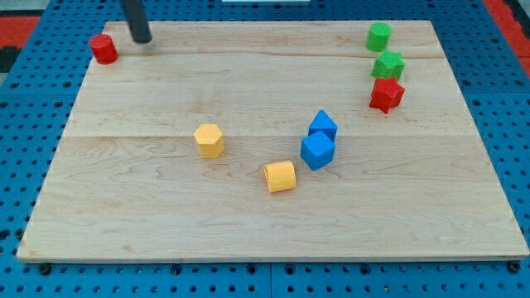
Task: Slide the red circle towards center
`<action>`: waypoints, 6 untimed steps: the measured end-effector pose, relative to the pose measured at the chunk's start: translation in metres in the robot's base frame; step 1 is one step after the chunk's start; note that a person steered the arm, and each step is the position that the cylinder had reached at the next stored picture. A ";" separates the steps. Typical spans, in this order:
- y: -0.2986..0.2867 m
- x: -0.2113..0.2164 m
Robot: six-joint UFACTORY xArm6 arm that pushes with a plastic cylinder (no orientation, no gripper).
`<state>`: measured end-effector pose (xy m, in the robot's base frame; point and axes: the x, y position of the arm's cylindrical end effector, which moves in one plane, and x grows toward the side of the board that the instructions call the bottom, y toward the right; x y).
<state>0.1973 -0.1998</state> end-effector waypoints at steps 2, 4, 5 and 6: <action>-0.105 0.000; -0.102 0.055; -0.051 0.070; -0.002 0.075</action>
